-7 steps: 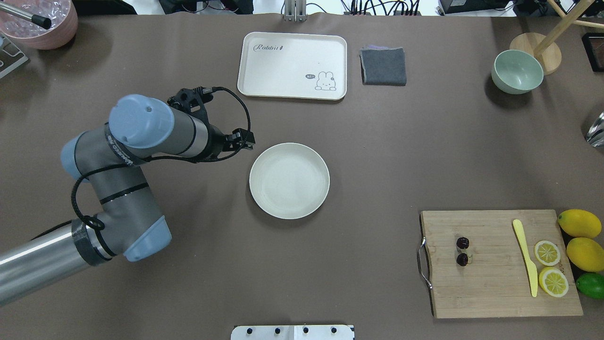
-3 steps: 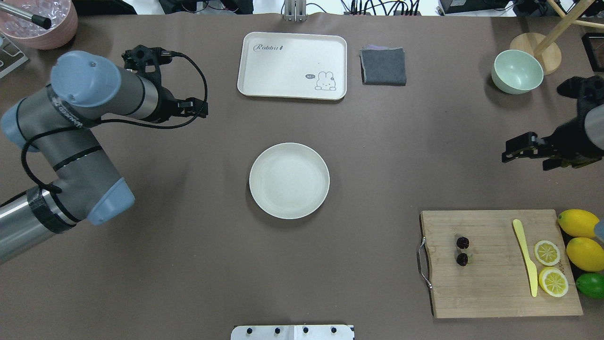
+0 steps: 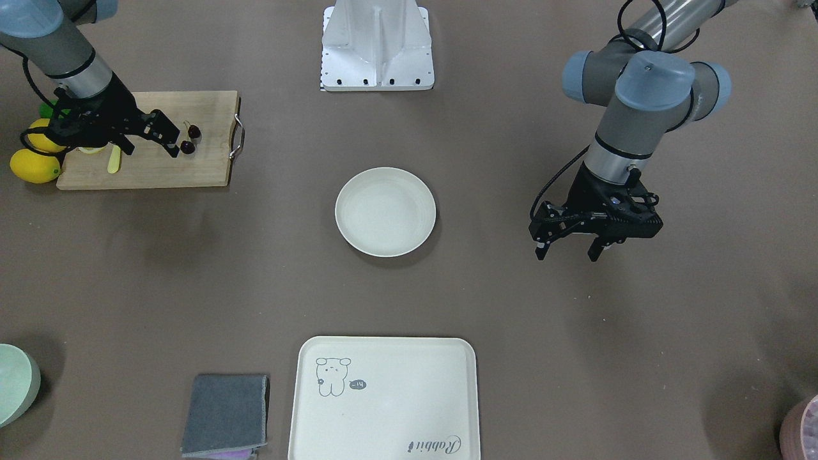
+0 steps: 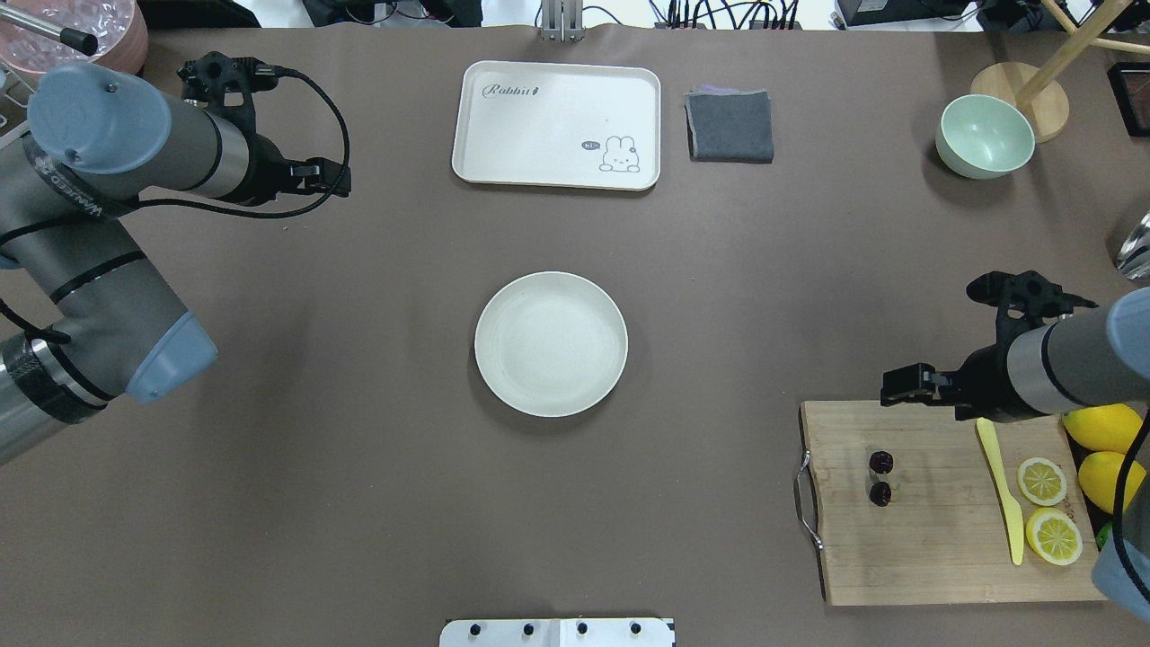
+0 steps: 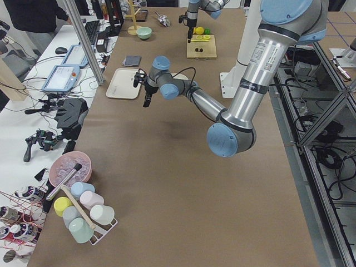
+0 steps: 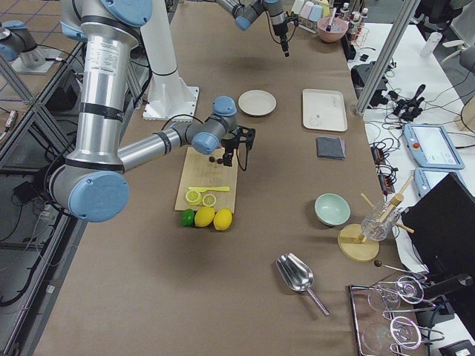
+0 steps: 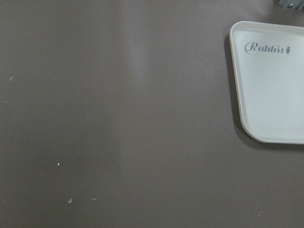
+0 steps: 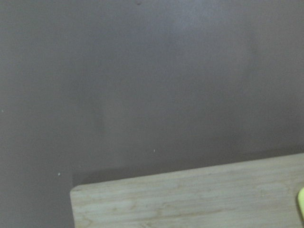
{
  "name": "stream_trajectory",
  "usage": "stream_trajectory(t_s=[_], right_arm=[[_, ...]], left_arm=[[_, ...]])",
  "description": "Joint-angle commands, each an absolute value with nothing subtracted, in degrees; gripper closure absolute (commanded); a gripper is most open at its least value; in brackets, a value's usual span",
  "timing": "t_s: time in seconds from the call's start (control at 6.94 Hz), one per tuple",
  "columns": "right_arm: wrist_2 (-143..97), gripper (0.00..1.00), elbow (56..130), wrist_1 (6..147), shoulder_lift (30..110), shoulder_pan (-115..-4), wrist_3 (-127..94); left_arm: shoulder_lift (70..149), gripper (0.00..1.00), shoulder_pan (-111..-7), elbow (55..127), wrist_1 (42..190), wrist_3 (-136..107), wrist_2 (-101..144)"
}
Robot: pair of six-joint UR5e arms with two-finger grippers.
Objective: Place red cherry on plate
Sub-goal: 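Release the bowl and withdraw the left arm while the right arm reaches out, then lower the right gripper and grasp the dark red cherries on the board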
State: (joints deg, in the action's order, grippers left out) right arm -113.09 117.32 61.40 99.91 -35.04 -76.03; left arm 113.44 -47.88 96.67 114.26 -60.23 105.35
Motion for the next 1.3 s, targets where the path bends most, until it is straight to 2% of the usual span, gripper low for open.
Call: stream_trajectory(t_s=[0.0, 0.29, 0.43, 0.72, 1.01, 1.15], right_arm=[[-109.62, 0.00, 117.33, 60.56, 100.46, -26.67, -82.85], [-108.19, 0.01, 117.42, 60.56, 100.55, -24.09, -82.97], [-108.11, 0.11, 117.42, 60.64, 100.72, -23.82, -82.97], [-108.19, 0.58, 118.47, 60.73, 101.95, -23.91, -82.97], [-108.19, 1.00, 120.23, 60.82, 103.09, -23.21, -82.97], [-108.11, 1.00, 120.58, 60.82, 103.01, -22.94, -82.97]], left_arm=[[113.38, 0.02, -48.08, 96.59, 114.35, -59.94, 105.29], [113.47, 0.02, -47.99, 96.42, 114.43, -59.85, 105.21], [113.47, 0.02, -47.99, 96.42, 114.43, -59.85, 105.21], [113.47, 0.02, -47.99, 96.50, 114.43, -59.94, 105.21], [113.47, 0.02, -47.99, 96.50, 114.43, -59.85, 105.21], [113.47, 0.02, -47.99, 96.42, 114.43, -59.94, 105.21]])
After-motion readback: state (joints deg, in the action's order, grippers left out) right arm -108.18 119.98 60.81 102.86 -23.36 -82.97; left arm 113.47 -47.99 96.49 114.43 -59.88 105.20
